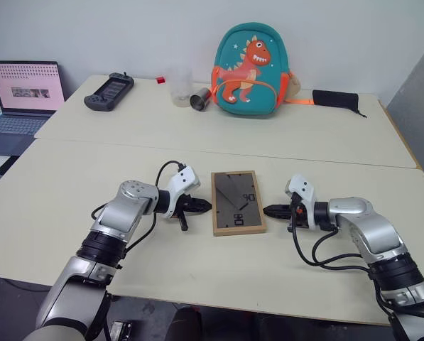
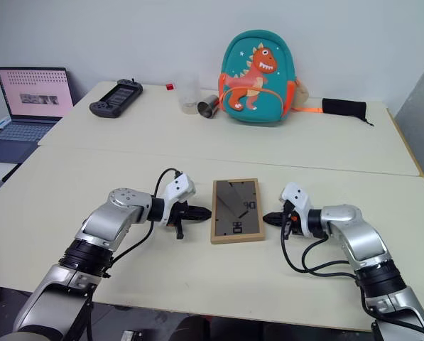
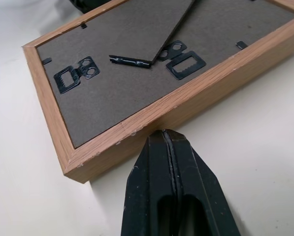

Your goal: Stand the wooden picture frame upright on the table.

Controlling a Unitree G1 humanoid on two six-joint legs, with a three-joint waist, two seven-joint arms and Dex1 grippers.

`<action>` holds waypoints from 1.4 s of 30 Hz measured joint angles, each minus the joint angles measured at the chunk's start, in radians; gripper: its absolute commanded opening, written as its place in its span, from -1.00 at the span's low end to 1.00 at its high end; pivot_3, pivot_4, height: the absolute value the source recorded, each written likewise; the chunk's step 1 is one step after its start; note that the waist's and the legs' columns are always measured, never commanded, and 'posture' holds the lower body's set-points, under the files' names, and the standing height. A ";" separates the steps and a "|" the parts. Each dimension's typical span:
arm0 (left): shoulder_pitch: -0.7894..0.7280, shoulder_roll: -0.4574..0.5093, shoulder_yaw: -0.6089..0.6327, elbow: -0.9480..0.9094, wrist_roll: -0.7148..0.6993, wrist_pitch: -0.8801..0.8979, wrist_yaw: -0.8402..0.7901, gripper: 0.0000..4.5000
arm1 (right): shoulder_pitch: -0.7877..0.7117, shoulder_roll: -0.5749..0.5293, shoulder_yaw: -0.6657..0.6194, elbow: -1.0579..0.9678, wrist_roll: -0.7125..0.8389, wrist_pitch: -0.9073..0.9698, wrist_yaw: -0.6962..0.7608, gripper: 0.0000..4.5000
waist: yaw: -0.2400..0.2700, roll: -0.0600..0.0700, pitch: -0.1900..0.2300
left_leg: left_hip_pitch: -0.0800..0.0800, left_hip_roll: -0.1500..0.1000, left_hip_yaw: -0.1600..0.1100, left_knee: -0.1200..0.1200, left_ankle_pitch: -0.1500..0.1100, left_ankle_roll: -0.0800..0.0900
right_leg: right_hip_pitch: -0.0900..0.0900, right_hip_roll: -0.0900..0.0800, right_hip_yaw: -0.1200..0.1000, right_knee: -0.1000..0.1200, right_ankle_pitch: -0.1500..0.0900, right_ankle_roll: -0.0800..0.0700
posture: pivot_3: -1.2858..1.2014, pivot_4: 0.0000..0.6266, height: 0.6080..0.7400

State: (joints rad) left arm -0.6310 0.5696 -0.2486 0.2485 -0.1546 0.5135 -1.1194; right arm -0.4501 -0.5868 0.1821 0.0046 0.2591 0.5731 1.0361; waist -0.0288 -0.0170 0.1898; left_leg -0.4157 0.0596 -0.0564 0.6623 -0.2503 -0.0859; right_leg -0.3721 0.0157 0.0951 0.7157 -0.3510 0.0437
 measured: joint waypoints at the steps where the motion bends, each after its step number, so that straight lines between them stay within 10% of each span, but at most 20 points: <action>1: 0.000 -0.006 0.003 0.005 0.001 -0.009 0.012 -0.98 | 0.000 0.000 0.001 0.000 0.004 0.008 0.009 -1.00 | 0.000 0.000 0.000 | 0.000 0.000 0.000 0.000 0.000 0.000 | 0.000 0.000 0.000 0.000 0.000 0.000 | 0.03 -0.52 1.00; 11: 0.005 0.017 0.023 0.026 0.008 -0.049 0.041 -0.98 | -0.034 0.002 0.017 0.030 -0.005 -0.008 0.029 -1.00 | -0.004 0.000 0.000 | 0.000 0.000 0.000 0.000 0.000 0.000 | 0.000 0.000 0.000 0.000 0.000 0.000 | 0.03 -0.52 1.00; 33: -0.203 0.134 0.154 0.216 -0.392 0.867 -0.186 1.00 | -0.075 0.002 -0.003 0.160 -0.055 -0.139 -0.015 -1.00 | -0.023 -0.001 0.001 | -0.001 0.001 -0.001 0.000 0.000 0.000 | -0.001 0.000 -0.002 0.001 0.000 0.000 | 0.03 -0.52 1.00; 42: -0.206 0.077 0.077 0.299 -0.394 0.927 -0.165 1.00 | -0.028 0.015 -0.001 0.076 -0.047 -0.080 -0.042 -1.00 | -0.028 0.000 0.001 | 0.000 0.001 0.000 0.000 0.000 0.000 | -0.001 0.001 -0.001 0.001 0.000 0.000 | 0.03 -0.52 1.00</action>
State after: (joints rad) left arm -0.8369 0.6466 -0.1713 0.5479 -0.5488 1.4407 -1.2848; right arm -0.4783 -0.5718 0.1807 0.0809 0.2118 0.4935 0.9936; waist -0.0568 -0.0175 0.1904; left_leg -0.4160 0.0603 -0.0569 0.6622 -0.2501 -0.0861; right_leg -0.3733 0.0163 0.0941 0.7170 -0.3511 0.0436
